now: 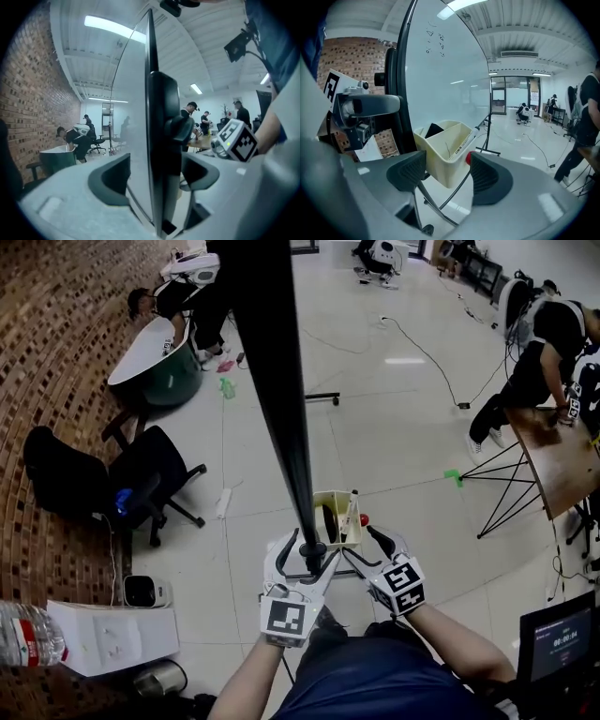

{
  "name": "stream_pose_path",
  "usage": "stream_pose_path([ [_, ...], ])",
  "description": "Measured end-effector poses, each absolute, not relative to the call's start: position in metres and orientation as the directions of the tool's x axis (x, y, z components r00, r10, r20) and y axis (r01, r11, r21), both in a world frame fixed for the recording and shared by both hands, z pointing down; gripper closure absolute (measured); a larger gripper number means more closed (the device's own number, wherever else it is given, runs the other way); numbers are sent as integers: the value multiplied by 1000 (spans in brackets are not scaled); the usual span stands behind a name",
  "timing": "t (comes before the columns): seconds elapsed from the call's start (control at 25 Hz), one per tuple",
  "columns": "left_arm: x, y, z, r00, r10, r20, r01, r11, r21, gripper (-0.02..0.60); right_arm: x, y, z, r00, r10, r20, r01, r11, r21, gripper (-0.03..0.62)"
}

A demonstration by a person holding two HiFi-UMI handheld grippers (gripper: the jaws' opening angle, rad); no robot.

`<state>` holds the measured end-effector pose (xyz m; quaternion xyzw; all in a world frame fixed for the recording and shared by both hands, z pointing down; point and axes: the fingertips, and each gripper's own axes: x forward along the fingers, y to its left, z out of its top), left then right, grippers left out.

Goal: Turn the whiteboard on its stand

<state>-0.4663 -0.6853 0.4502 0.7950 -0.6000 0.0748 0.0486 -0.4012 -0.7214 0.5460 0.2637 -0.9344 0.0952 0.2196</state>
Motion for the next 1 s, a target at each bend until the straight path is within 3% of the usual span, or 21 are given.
stream_pose_path([
  [0.12,-466,-689,456,237,-956,175,-971,-238,14,270,-408,-722,551,-773,-437,460,-522,850,-68,295],
  [0.24,-465,-690,459,196,-968,155,-980,-188,65,357,-414,-721,554,-781,-426,457,-509,858,-72,295],
  [0.36,-470,-687,460,114,-982,153,-991,-103,80,385,-417,-720,557,-790,-405,459,-495,864,-90,303],
  [0.52,-472,-683,457,56,-983,175,-996,-43,75,399,-411,-712,554,-808,-390,442,-479,871,-107,344],
  [0.72,-466,-672,455,37,-981,190,-997,-23,72,405,-395,-694,527,-842,-392,370,-457,884,-103,345],
  [1.0,-464,-647,454,28,-980,195,-997,-14,73,405,-399,-614,510,-920,-266,286,-303,949,-92,356],
])
